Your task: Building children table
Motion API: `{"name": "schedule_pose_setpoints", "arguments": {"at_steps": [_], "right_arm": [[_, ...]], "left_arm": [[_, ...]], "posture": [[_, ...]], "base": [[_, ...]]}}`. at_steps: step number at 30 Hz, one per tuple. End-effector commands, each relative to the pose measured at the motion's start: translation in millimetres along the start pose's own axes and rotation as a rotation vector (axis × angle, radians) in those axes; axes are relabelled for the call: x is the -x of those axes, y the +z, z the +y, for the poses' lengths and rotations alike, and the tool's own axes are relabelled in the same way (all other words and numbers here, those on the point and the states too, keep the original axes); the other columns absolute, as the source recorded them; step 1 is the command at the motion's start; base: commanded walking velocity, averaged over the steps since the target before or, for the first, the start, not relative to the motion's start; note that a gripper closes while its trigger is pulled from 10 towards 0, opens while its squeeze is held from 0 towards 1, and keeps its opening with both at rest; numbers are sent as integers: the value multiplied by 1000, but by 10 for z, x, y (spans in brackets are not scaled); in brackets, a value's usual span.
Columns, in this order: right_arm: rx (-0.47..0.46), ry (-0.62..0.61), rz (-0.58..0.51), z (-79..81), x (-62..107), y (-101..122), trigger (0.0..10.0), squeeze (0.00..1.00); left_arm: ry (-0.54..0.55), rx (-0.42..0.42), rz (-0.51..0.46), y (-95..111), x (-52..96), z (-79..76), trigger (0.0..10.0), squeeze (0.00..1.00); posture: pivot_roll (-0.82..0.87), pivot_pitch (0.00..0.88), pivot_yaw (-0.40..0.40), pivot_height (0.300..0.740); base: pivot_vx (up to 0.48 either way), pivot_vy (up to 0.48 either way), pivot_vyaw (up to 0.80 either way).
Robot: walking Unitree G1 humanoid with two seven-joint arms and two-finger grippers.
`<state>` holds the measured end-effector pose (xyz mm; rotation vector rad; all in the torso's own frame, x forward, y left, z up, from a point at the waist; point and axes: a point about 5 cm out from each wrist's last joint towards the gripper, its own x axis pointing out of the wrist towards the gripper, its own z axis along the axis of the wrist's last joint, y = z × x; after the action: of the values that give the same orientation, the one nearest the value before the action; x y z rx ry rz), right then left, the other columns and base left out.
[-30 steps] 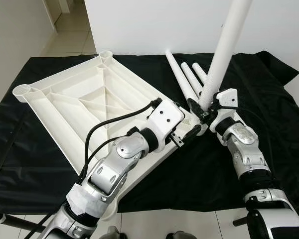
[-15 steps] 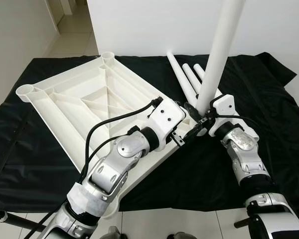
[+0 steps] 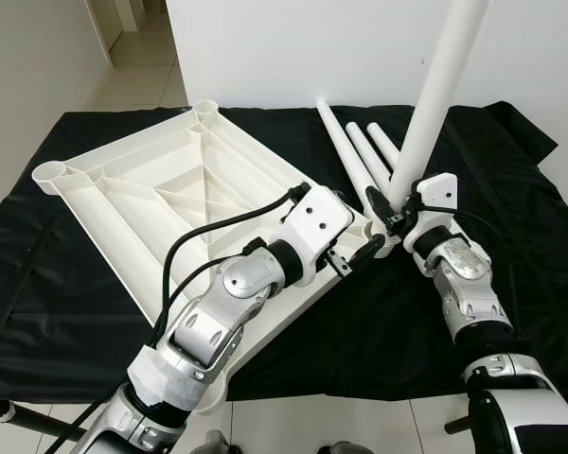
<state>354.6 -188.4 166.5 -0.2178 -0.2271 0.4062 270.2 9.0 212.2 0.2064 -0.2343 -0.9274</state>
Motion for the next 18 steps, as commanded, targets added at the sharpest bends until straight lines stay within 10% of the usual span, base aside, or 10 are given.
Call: {"name": "schedule_pose_setpoints", "arguments": {"at_steps": [1,18], "right_arm": [[-26,46,99,120,75,-229,10000,0],[35,183,126,296,135,-337,10000,0]], "left_arm": [[-54,-8,18,-33,13,-34,10000,0],[-53,-8,21,-23,38,-34,10000,0]], "posture": [[-145,65,58,740],[-134,76,64,740]], "base": [[0,0,0],[0,0,0]]}}
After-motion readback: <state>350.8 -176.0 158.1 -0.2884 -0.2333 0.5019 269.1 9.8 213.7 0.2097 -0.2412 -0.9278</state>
